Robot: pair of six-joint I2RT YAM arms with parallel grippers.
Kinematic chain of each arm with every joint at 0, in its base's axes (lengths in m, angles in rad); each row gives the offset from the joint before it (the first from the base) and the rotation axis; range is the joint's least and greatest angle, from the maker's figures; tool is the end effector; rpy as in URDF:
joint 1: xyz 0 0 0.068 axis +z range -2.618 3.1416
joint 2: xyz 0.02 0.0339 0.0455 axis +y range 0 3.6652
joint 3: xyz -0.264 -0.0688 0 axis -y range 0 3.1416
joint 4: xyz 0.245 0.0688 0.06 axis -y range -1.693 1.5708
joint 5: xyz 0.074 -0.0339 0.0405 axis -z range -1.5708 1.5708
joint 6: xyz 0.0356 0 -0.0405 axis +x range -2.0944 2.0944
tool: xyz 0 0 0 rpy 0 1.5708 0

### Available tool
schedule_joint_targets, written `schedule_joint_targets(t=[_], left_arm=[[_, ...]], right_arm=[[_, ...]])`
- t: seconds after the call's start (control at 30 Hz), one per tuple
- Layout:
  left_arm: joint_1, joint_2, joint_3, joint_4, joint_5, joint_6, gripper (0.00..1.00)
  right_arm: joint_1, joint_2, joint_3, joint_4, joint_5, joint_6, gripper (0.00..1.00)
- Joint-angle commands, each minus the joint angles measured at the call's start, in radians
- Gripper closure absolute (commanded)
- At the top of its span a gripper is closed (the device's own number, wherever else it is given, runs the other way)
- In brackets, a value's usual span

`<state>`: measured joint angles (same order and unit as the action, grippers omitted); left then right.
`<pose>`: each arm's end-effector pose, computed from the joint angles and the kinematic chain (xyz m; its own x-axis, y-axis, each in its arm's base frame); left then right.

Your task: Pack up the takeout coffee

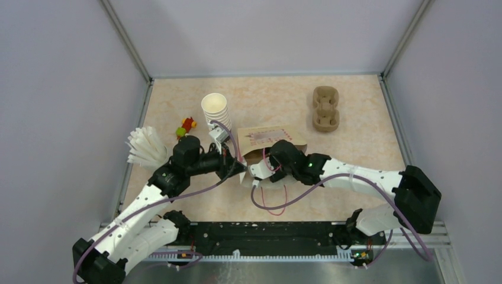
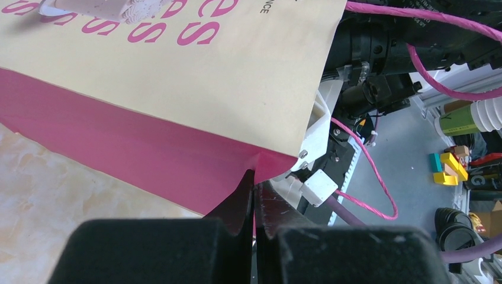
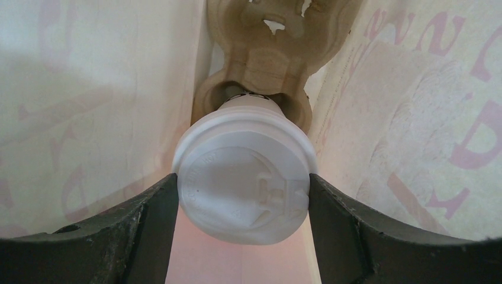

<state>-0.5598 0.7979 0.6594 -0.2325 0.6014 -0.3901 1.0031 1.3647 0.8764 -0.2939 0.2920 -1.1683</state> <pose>0.1443 -0.1142 0.2906 -0.6206 0.0188 -0.7839 0.7014 0.4604 -0.5441 0.1630 0.2366 0.2338 0.4934 -0.8650 -0.0912 -0.6220 -0.2776 -0.7322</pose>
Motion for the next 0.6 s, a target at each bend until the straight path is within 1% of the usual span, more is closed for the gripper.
schedule_joint_targets(t=[0.0,0.33,0.5,0.57], left_arm=[[-0.004,0.005,0.02,0.044,0.028,0.007,1.0],[-0.004,0.017,0.03,0.035,0.018,0.013,1.0],[-0.005,0.022,0.046,0.03,-0.002,0.013,1.0],[-0.004,0.03,0.054,0.023,-0.01,0.015,1.0]], right_arm=[[-0.028,0.022,-0.033,-0.005,-0.01,0.013,0.53],[-0.041,0.031,-0.045,0.027,-0.006,0.017,0.53],[-0.041,0.002,-0.008,-0.035,-0.003,0.041,0.41],[-0.04,-0.012,-0.001,-0.056,-0.013,0.042,0.39]])
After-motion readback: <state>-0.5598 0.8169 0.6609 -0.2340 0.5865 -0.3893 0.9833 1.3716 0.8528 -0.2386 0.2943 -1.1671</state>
